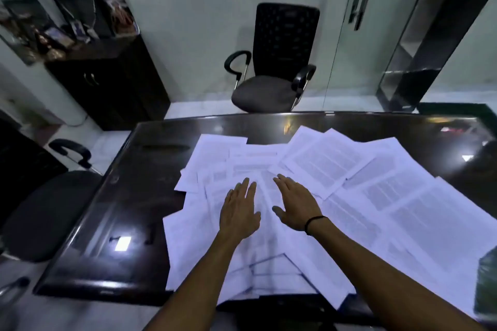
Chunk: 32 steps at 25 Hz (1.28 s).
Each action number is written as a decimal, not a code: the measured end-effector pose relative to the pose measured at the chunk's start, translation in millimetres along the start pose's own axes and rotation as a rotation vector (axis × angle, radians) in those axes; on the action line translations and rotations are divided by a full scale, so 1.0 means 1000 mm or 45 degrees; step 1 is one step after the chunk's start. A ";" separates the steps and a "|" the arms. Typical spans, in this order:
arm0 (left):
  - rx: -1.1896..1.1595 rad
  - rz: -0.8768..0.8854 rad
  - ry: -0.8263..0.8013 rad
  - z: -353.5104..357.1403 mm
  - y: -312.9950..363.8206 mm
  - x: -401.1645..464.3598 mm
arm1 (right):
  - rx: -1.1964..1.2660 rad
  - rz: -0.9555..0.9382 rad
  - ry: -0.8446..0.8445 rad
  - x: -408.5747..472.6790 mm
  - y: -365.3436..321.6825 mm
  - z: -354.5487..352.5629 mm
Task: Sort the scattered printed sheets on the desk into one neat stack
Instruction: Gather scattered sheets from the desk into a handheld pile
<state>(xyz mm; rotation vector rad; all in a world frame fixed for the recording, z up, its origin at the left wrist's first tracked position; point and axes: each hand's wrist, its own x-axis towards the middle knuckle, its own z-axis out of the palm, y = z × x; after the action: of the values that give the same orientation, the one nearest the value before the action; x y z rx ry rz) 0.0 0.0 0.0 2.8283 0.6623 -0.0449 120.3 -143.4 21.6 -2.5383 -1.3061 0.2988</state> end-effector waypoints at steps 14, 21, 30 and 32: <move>-0.192 -0.212 -0.433 0.061 -0.052 -0.055 | 0.321 0.461 -0.234 0.010 -0.024 0.082; -0.185 -0.155 -0.500 0.060 -0.061 -0.051 | 0.483 0.799 -0.204 0.016 -0.021 0.088; -0.189 -0.048 0.119 0.005 -0.051 -0.008 | 0.121 0.310 -0.176 0.047 -0.024 0.008; 0.010 0.136 0.261 -0.038 -0.038 0.028 | 0.021 0.129 -0.077 0.064 -0.025 -0.032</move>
<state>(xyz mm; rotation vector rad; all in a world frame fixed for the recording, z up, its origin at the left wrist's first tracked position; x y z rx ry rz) 7.8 53.7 25.9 2.8956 0.5511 0.2649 147.4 -81.3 56.6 -2.6051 -1.1926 0.4078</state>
